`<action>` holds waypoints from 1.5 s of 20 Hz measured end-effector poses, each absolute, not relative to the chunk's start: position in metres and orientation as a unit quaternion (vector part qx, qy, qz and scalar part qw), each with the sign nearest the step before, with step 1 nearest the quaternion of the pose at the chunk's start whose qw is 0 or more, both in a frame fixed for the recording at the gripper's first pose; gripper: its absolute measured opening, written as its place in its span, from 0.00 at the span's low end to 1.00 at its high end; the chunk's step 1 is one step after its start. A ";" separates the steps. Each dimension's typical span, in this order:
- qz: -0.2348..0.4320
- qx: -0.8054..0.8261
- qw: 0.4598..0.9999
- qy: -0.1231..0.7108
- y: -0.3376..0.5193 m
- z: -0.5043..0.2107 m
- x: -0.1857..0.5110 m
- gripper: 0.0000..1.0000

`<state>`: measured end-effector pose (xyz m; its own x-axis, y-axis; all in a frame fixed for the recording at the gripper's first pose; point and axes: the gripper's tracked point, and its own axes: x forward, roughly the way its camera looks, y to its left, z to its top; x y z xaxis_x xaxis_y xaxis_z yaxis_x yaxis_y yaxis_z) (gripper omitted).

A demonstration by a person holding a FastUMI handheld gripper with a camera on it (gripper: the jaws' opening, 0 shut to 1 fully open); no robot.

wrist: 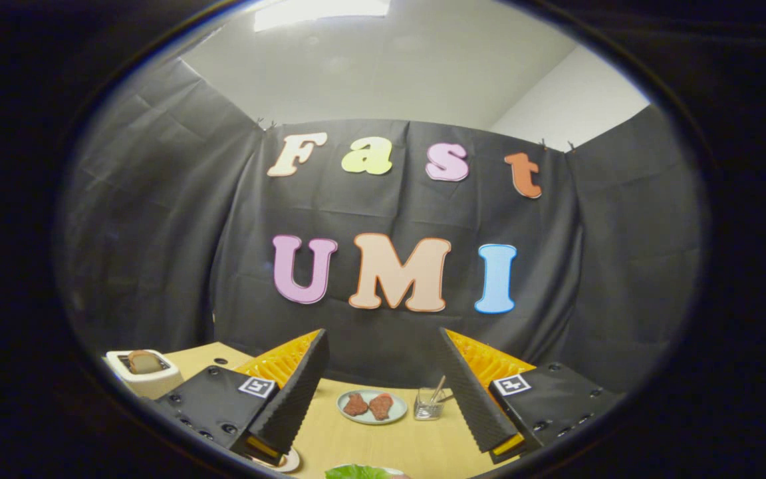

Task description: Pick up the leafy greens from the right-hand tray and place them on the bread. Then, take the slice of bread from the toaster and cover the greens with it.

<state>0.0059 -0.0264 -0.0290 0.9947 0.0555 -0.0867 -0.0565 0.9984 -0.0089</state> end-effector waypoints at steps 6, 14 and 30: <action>0.074 -0.018 0.993 0.095 -0.037 -0.067 0.006 1.00; 0.150 -0.064 0.973 0.163 -0.043 -0.129 0.000 1.00; 0.287 -0.092 0.908 0.291 -0.034 -0.264 -0.030 1.00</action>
<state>-0.0304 -0.0337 -0.2643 0.6664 0.4670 -0.5813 -0.5744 0.8186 -0.0010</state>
